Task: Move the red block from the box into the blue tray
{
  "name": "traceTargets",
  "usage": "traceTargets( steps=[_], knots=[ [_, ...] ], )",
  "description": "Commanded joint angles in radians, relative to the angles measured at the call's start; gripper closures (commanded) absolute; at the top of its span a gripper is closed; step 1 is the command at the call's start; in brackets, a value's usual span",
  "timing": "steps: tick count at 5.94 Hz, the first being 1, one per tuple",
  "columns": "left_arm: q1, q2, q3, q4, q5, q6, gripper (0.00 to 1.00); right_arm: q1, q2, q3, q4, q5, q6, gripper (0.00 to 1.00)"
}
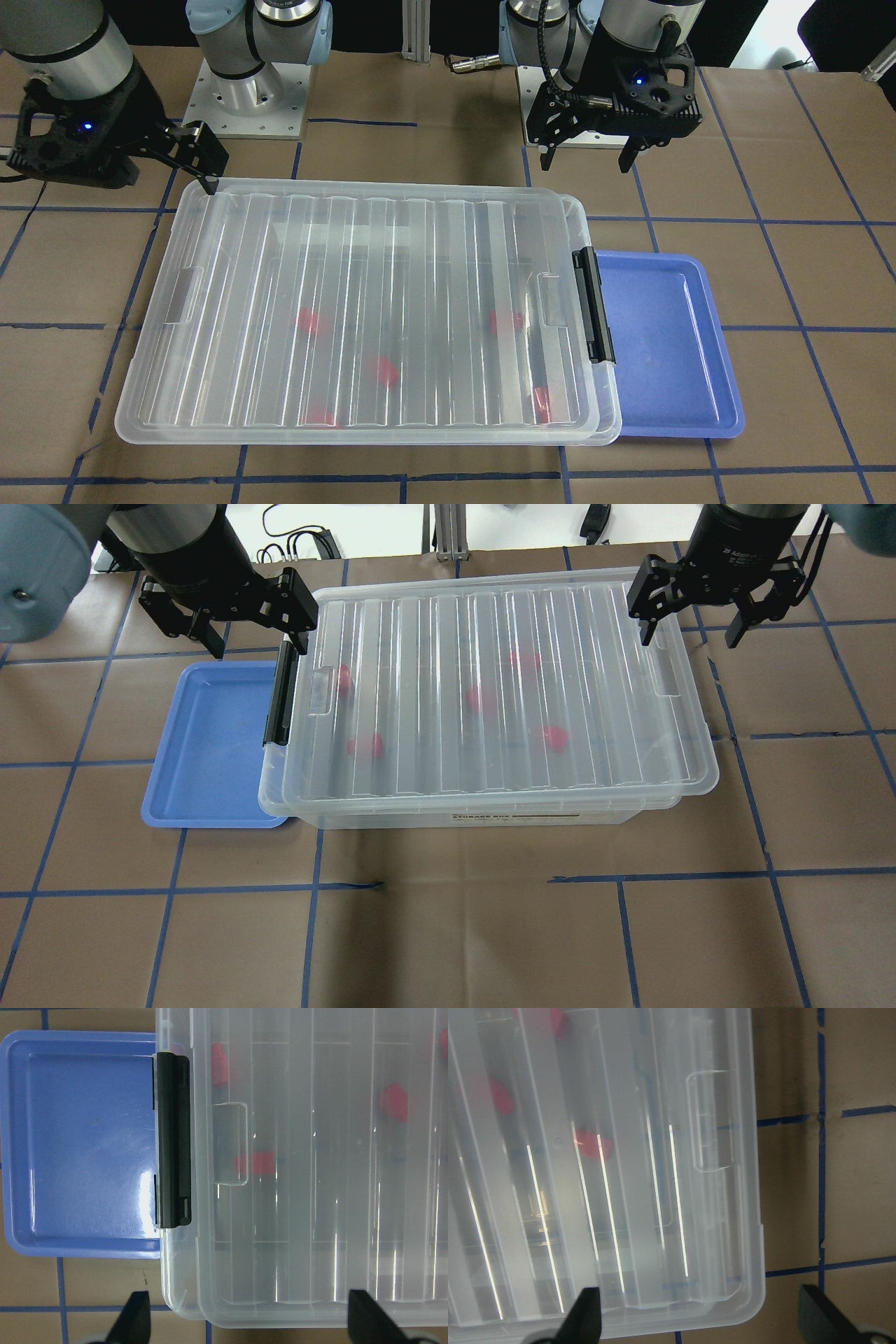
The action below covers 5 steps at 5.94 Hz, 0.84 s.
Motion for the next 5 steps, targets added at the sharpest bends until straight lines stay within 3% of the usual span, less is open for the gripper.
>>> traceTargets(
  steps=[1, 5],
  knots=[
    [0.000, 0.000, 0.000, -0.001, -0.001, 0.000, 0.02, -0.112, 0.032, 0.023, 0.000, -0.004, -0.087, 0.00],
    [0.000, 0.000, 0.000, -0.001, -0.003, 0.000, 0.02, -0.120, 0.074, 0.234, -0.247, -0.007, -0.092, 0.00]
  ],
)
